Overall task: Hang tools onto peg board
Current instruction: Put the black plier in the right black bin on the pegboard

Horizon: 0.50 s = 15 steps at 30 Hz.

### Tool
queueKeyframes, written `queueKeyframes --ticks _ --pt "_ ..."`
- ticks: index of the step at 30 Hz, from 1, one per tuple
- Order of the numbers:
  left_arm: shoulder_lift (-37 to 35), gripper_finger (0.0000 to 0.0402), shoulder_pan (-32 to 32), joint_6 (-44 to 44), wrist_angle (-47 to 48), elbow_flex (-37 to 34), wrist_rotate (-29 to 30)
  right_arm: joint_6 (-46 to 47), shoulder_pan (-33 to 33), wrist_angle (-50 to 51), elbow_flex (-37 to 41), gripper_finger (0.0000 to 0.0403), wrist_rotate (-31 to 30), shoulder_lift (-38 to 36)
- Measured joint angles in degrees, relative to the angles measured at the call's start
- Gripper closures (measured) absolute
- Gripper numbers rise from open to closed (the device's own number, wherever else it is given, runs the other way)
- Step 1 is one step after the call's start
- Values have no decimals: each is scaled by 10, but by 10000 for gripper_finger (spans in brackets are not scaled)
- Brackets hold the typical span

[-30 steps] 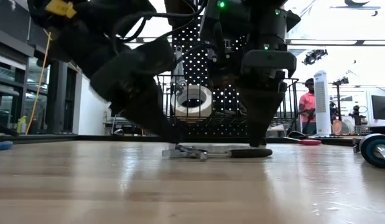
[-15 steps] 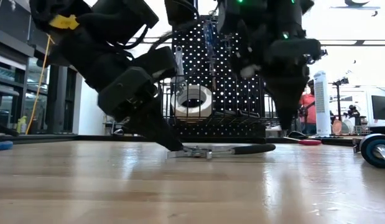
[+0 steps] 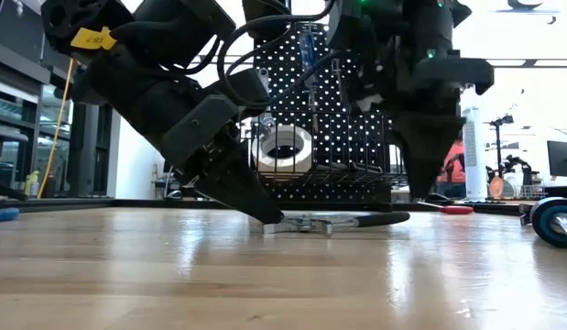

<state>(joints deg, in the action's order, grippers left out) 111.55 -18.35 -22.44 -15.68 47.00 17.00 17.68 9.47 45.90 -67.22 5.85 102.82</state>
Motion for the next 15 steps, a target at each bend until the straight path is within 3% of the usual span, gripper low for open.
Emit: queueKeyframes --ticks 6,10,15 --pt "1 401 0 0 -1 0 7 -127 6 -21 -2 252 -1 4" --pt "1 401 1 0 -3 -1 9 -180 5 -38 -2 183 -55 12" --pt "1 401 1 0 -5 -1 11 -212 -5 -51 -2 161 -65 41"
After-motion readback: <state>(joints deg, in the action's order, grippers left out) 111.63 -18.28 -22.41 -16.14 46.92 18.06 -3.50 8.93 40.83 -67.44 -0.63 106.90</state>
